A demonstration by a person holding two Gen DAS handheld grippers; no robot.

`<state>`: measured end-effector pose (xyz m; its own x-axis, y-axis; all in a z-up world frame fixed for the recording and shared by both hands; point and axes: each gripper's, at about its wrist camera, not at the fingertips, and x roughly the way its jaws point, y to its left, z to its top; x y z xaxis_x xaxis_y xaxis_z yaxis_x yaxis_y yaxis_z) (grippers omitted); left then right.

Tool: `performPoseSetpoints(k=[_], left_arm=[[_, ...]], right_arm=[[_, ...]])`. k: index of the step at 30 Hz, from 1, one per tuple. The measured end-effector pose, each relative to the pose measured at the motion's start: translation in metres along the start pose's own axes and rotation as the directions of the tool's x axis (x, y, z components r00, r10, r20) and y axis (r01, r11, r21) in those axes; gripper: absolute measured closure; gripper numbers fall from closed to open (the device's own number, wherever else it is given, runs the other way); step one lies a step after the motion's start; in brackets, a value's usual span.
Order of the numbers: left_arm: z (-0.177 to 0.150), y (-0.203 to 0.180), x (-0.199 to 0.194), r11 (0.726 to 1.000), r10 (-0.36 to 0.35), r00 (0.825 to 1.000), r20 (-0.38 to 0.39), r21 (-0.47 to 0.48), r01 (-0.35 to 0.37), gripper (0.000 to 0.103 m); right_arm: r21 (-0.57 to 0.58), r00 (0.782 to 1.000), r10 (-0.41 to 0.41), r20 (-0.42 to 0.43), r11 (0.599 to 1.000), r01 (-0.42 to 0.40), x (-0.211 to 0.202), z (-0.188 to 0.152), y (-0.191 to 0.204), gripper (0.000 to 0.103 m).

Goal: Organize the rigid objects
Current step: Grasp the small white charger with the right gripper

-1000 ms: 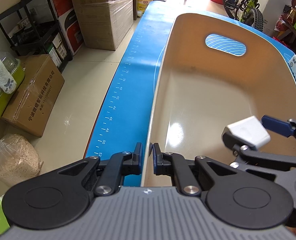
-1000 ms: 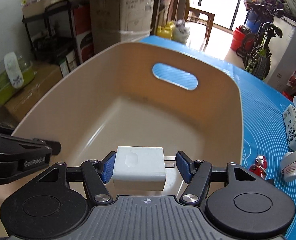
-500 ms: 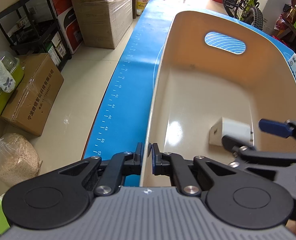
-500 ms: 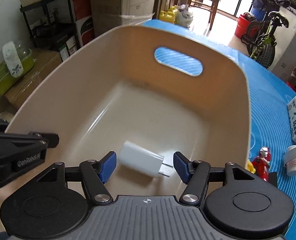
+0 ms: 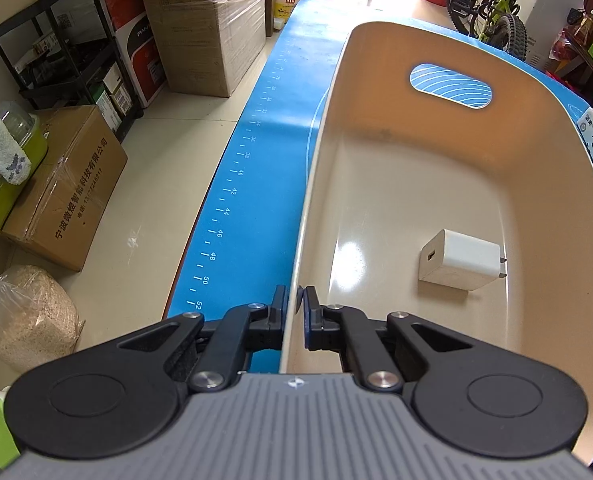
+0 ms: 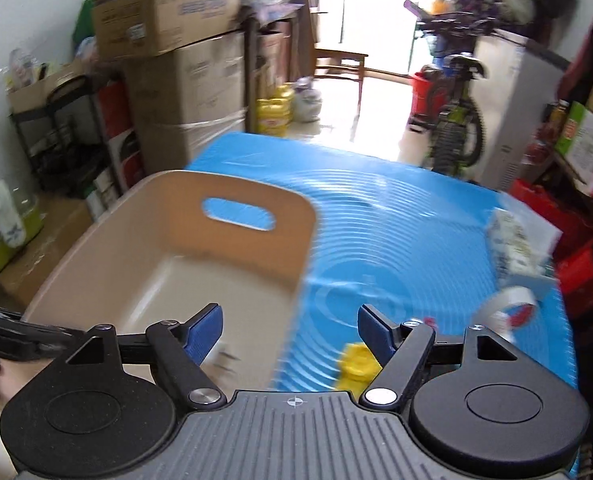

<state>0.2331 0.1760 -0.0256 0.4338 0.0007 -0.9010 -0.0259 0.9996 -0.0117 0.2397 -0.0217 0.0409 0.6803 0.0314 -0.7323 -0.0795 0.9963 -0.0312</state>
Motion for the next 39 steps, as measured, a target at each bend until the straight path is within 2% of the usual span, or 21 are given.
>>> performPoseSetpoints(k=[7,12,21,30,34,35,39], left_arm=[[-0.001,-0.001,0.000,1.000,-0.001,1.000,0.000,-0.001,0.001,0.095],[-0.001,-0.001,0.000,1.000,0.000,1.000,0.000,0.000,0.000,0.095],[-0.001,-0.001,0.000,1.000,-0.001,1.000,0.000,0.000,0.001,0.095],[-0.001,-0.001,-0.001,1.000,0.000,1.000,0.000,0.001,0.000,0.095],[-0.001,-0.001,-0.001,1.000,0.000,1.000,0.000,0.000,0.000,0.095],[-0.001,-0.001,-0.001,1.000,0.000,1.000,0.000,0.001,0.000,0.095],[-0.001,-0.001,-0.001,1.000,0.000,1.000,0.000,0.000,0.000,0.095]], right_arm=[[0.047,0.993,-0.075,-0.087,0.996,0.080,0.017,-0.039,-0.041,0.024],[0.021,0.987,-0.076,-0.143,0.997,0.079,0.034,-0.067,-0.039,0.025],[0.001,0.977,-0.063,-0.203,0.998,0.065,0.046,-0.090,-0.038,0.035],[-0.012,0.973,-0.017,-0.232,1.000,0.015,0.060,-0.094,-0.033,0.052],[-0.011,0.970,0.004,-0.244,1.000,-0.007,0.068,-0.096,-0.028,0.063],[-0.012,0.970,0.005,-0.243,1.000,-0.008,0.069,-0.096,-0.027,0.070],[-0.052,0.976,-0.016,-0.215,0.999,0.005,0.065,-0.098,-0.020,0.071]])
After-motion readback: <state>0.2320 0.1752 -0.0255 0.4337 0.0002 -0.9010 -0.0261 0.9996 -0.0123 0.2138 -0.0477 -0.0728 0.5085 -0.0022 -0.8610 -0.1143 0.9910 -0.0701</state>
